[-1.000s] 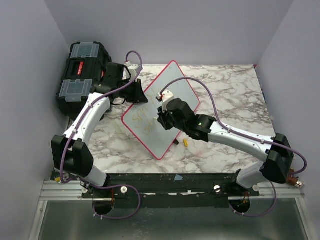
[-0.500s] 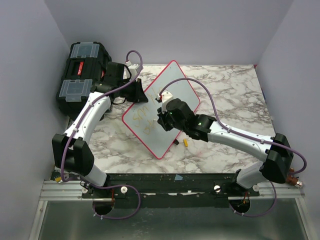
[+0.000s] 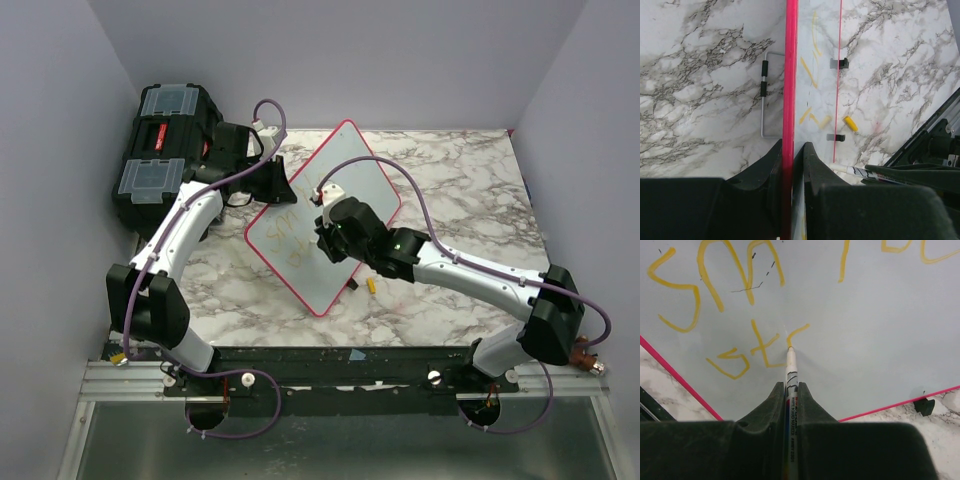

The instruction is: Write a sentence on the whiteboard

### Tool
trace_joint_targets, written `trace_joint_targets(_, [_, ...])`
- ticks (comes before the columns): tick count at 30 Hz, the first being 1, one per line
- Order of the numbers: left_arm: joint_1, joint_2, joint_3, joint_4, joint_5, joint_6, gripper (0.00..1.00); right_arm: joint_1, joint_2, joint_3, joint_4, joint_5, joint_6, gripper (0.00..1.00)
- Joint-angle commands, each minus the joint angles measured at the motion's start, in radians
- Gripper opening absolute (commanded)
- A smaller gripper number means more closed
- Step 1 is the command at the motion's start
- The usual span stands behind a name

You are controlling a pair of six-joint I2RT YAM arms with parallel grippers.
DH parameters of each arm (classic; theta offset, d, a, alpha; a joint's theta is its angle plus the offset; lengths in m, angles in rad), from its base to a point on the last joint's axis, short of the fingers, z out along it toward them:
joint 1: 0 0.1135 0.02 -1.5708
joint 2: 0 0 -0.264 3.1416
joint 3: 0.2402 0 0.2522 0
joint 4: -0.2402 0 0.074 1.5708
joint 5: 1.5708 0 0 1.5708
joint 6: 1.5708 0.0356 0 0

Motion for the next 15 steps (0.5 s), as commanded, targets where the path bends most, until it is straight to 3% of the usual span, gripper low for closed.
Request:
trace_joint_targets(1, [-0.016,0.023,0.013,-0.022,-0.083,0.082,0.0,0.006,0.062,0.007,-0.062,0.004,0.012,0.01])
trace_joint_targets(15, [-0.016,0.013,0.001,-0.019,-0.083,0.085,0.0,0.005,0.089,0.053,-0.046,0.087,0.005,0.01])
